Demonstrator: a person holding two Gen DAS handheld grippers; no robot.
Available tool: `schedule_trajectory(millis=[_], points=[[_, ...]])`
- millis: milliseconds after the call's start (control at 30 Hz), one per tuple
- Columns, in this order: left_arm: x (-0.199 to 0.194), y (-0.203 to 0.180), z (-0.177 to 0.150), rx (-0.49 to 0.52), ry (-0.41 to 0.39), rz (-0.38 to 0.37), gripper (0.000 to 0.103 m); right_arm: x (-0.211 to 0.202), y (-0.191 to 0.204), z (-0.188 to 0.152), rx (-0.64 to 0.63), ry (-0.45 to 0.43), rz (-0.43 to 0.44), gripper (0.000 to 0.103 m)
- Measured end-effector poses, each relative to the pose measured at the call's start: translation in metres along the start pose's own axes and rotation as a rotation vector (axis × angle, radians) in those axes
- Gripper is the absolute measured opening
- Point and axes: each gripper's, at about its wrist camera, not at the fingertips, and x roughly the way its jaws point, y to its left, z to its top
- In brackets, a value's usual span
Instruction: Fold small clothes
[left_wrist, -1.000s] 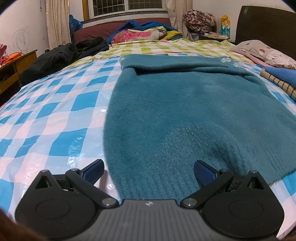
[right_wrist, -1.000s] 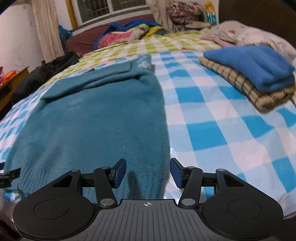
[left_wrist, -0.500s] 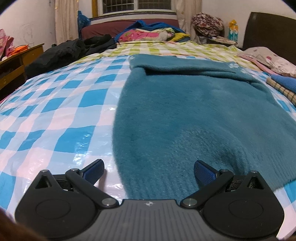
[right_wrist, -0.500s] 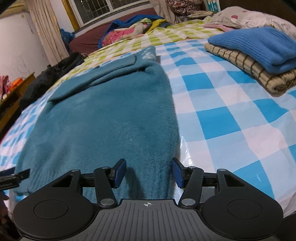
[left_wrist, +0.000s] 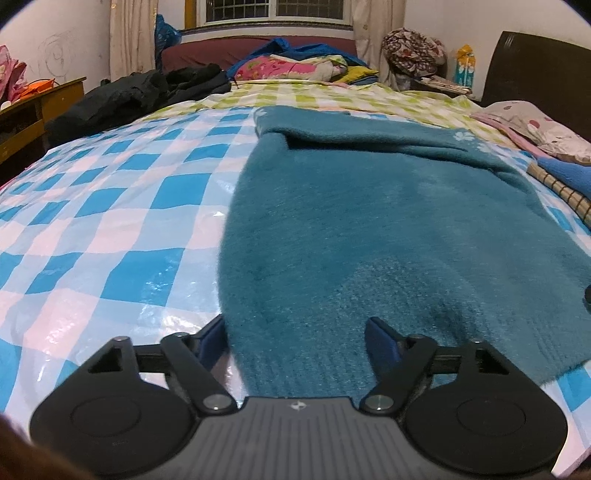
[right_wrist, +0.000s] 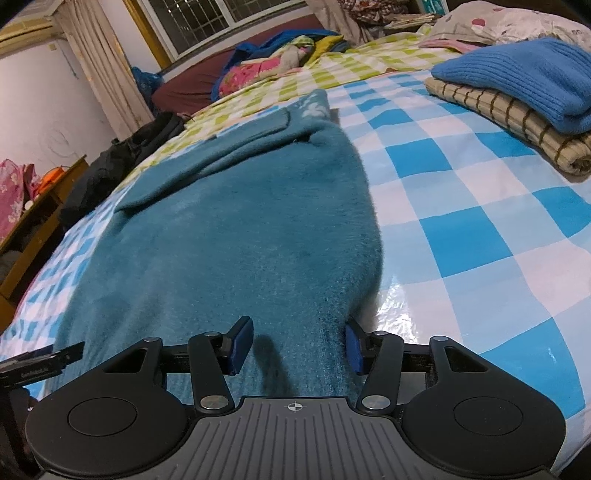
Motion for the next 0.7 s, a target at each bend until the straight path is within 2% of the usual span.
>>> schedule_trajectory(millis=[133,200,433,600,667,700], points=[[-0.001,0.000,0.000,-0.005,-0.012,-0.003,0.075,0.000,-0.003,0.000,0.019,-0.006,0.007,0.033],[-0.001,0.001,0.000,-0.009,-0.016,-0.006,0.072,0.001,-0.004,0.000,0.027,-0.007,0.013,0.030],[0.001,-0.002,0.000,-0.003,-0.016,-0.004,0.073,0.006,-0.007,-0.001,0.042,-0.015,0.039,0.030],[0.005,-0.005,0.002,-0.001,-0.013,0.005,0.079,0.008,-0.010,-0.002,0.054,-0.026,0.065,0.032],[0.004,-0.006,0.003,-0.003,-0.013,0.006,0.078,0.009,-0.012,-0.002,0.061,-0.029,0.078,0.032],[0.003,-0.005,0.003,-0.006,-0.016,0.003,0.074,0.010,-0.013,-0.001,0.066,-0.029,0.082,0.032]])
